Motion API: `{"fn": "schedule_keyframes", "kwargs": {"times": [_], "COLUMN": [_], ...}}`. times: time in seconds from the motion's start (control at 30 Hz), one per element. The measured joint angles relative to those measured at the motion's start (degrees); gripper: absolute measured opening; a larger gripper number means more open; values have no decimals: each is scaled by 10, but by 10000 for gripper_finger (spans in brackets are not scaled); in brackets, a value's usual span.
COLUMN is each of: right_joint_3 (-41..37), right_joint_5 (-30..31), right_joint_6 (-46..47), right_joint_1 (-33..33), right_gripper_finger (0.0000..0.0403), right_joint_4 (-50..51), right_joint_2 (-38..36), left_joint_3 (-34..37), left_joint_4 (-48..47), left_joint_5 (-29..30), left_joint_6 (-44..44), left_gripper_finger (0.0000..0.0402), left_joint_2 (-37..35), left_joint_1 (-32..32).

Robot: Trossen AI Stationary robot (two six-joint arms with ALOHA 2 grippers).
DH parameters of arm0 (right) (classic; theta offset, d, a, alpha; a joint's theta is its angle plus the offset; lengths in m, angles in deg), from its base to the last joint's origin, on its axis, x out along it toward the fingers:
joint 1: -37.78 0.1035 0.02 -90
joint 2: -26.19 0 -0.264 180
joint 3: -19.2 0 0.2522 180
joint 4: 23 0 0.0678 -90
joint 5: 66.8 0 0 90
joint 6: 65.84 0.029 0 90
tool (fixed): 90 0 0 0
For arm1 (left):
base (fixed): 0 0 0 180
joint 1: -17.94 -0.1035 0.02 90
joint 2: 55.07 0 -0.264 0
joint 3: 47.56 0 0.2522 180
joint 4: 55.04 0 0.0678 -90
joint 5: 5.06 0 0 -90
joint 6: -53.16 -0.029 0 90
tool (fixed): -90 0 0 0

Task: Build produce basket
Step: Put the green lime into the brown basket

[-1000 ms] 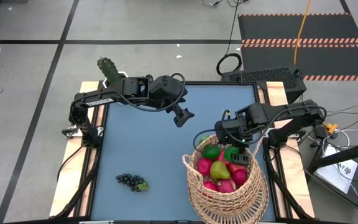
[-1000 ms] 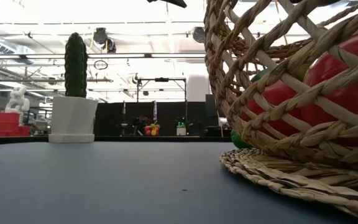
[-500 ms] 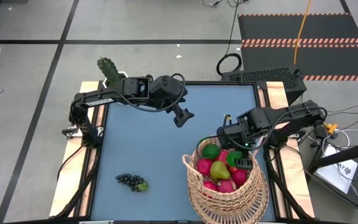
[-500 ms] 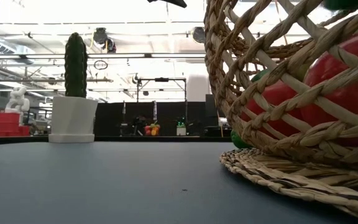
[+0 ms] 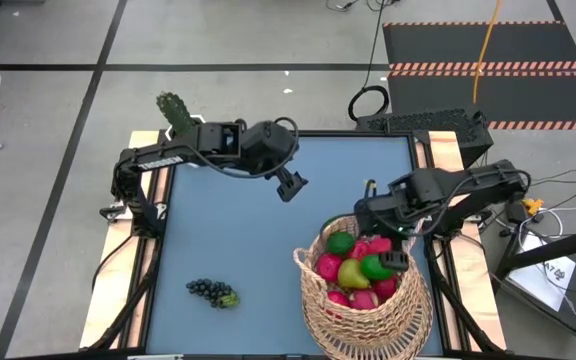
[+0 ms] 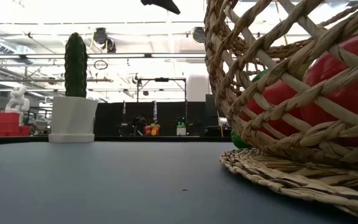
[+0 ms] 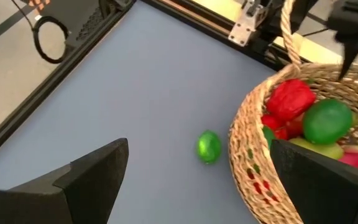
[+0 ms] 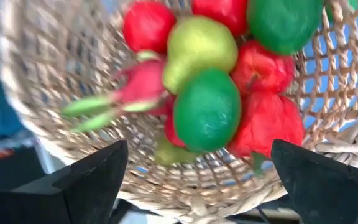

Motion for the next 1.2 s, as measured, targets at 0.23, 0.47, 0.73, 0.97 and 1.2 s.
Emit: {"fn": "schedule_keyframes", "kwargs": {"times": [0.23, 0.47, 0.73, 0.97, 1.2], "right_joint_3": [0, 0, 0, 0, 0], "right_joint_5": [15, 95, 165, 224, 270], "right_joint_6": [61, 74, 47, -18, -93], "right_joint_1": [-21, -42, -72, -94, -112], "right_gripper_finger": [389, 389, 389, 389, 389], "right_joint_4": [-92, -164, -188, -191, -228], "right_joint_2": [-73, -141, -187, -198, -199], "left_joint_3": [46, 153, 288, 374, 464], "left_joint_4": [14, 118, 283, 388, 565], "left_joint_5": [-3, -5, -118, -186, -182], "left_joint_6": [-4, -71, -179, -305, -429], "left_gripper_finger": [390, 390, 390, 390, 390], "left_joint_2": [1, 1, 1, 0, 0], "left_joint_1": [-27, -32, -51, -72, -65]}}
